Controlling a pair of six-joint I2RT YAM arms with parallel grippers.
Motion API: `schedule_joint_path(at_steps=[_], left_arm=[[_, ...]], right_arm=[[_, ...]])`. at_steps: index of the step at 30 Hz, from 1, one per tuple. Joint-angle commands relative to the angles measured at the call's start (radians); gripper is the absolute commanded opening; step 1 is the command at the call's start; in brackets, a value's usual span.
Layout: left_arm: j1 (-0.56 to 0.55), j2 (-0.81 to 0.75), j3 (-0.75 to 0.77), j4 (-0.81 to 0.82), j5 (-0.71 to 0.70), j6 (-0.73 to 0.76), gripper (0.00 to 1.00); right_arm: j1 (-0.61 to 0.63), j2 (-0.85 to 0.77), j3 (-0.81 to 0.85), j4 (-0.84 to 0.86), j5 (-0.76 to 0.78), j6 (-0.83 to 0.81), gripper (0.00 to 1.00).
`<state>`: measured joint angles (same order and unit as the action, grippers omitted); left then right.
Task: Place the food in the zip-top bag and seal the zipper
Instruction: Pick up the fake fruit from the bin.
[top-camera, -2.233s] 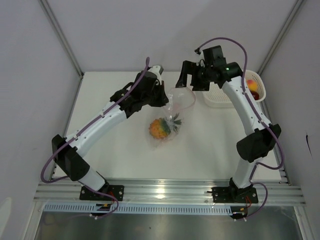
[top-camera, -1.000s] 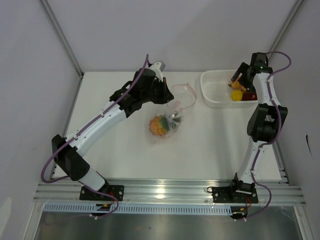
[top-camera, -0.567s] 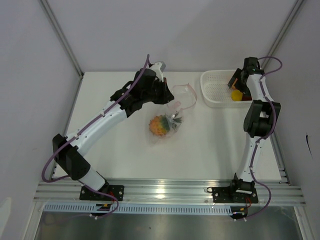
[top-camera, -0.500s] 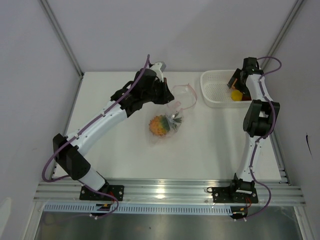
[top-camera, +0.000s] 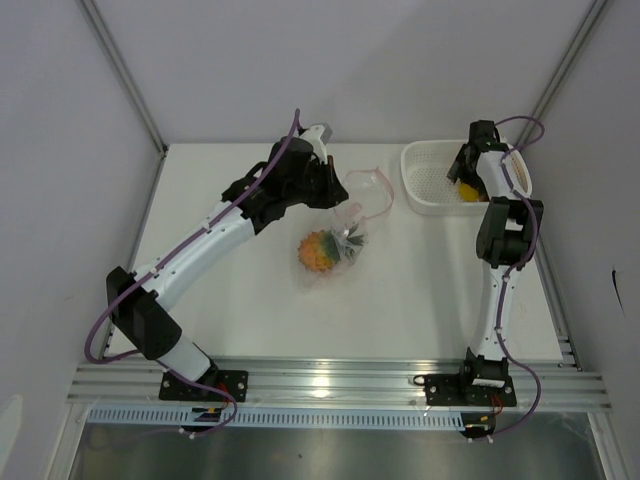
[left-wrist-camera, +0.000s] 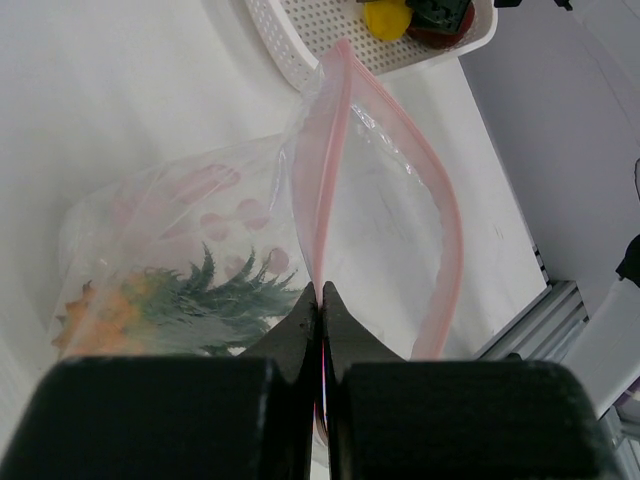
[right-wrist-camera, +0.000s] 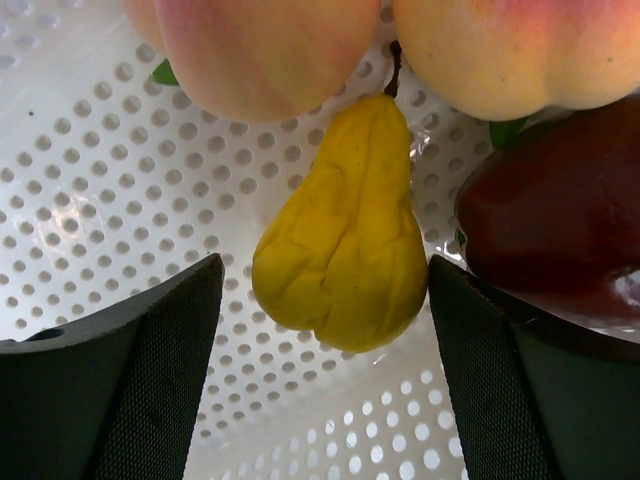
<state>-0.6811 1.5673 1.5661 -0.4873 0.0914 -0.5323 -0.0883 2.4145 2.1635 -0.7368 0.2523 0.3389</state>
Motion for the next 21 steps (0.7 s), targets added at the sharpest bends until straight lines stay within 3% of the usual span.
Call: schedule_joint_path(at_steps=[1,5,9,15,21], left_arm=[[0.012,-0.001,0.02,0.027,0.019,0.0,0.01],[0.012,0.002,0.022,0.024,0.025,-0.001,0.01],[0.012,0.002,0.018,0.023,0.022,0.002,0.01],[0.012,0.004,0.009,0.021,0.024,-0.001,0.01],[0.012,0.005,0.006,0.023,0.028,-0.005,0.01]], right_arm=[[0.012,0.021,0.073,0.011,0.076,-0.014,0.83],[0.015,0.043,0.102,0.013,0.119,-0.021,0.75],[0.013,0.051,0.107,0.014,0.139,-0.029,0.41],[0.013,0.026,0.111,0.011,0.111,-0.026,0.33],[0.019,-0.107,0.013,0.045,0.076,-0.002,0.28]])
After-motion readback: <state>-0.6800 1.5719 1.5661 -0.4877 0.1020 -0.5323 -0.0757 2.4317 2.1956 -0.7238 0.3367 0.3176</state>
